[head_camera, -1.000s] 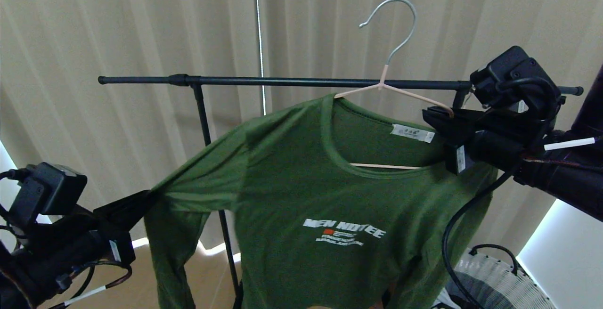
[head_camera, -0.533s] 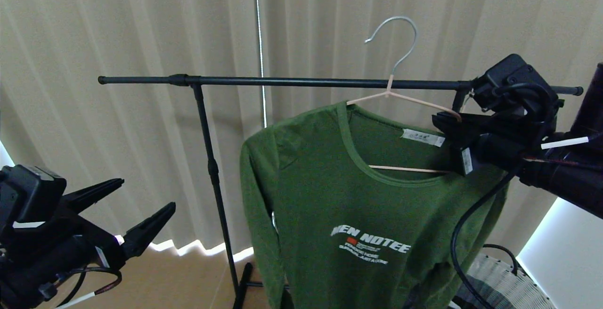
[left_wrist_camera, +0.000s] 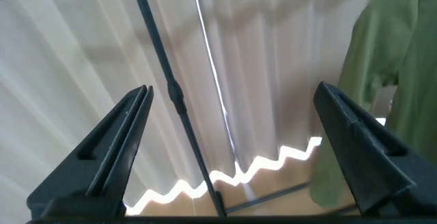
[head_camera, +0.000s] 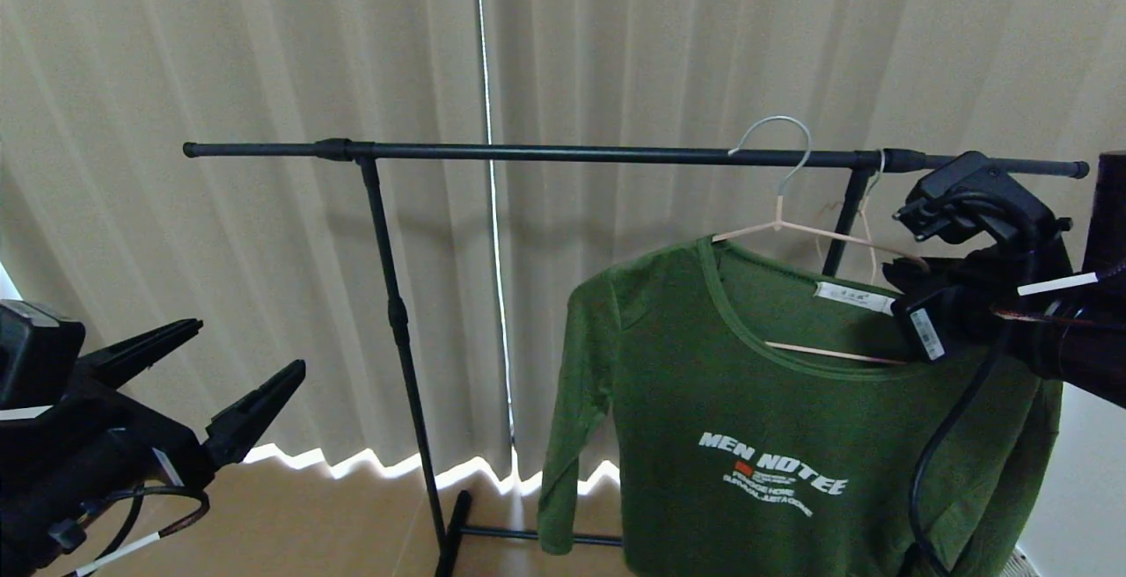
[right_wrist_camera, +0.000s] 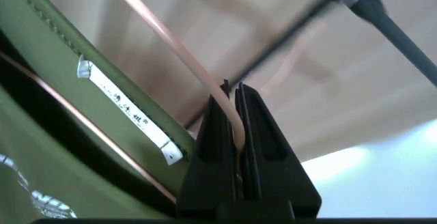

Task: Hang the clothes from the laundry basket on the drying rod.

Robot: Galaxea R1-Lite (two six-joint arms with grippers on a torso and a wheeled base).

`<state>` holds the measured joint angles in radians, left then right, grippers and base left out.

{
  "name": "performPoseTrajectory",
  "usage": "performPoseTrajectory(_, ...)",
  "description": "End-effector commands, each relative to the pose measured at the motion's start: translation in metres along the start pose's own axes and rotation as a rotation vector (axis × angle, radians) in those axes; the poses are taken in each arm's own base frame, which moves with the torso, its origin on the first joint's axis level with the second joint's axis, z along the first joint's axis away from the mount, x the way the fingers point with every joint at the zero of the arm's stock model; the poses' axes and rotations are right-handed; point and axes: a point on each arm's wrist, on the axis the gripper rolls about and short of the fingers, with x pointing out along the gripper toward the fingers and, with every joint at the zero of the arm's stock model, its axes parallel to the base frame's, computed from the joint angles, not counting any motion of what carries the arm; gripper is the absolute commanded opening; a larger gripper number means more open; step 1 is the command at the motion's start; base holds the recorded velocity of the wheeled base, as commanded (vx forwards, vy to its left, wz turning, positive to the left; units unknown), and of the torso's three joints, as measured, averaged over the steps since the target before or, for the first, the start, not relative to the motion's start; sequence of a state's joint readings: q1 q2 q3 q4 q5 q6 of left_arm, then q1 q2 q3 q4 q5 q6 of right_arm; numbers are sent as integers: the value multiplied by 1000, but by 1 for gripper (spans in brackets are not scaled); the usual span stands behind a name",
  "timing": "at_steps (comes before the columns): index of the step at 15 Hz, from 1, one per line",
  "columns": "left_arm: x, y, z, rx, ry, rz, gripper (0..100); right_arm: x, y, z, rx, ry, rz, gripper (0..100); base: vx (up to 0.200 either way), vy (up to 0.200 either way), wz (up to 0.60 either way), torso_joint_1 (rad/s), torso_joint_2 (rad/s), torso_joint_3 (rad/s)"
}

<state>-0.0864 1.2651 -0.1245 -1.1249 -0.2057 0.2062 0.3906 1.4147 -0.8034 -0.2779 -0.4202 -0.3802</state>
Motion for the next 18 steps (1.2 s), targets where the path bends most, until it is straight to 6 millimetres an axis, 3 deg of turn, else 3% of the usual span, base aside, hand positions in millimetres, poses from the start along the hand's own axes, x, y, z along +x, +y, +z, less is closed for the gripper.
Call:
performPoseTrajectory(1, -1, 0, 1, 3, -7, 4, 100, 0, -2, 0, 14, -2, -10, 0, 0, 0, 0, 0, 0, 0)
performPoseTrajectory(3, -1, 0, 2, 3, -11, -2, 100, -1, -3, 0, 16, -3, -10, 0, 0, 0, 0, 0, 0, 0)
performPoseTrajectory(14, -7, -4, 2, 11, -21, -15, 100, 6, 1, -2, 22, 17, -2, 0, 200, 0, 0, 2, 4, 3)
performPoseTrajectory(18, -15, -8, 3, 14, -43, -34, 100, 19, 8, -4, 9, 44, 8, 0, 0, 0, 0, 0, 0, 0)
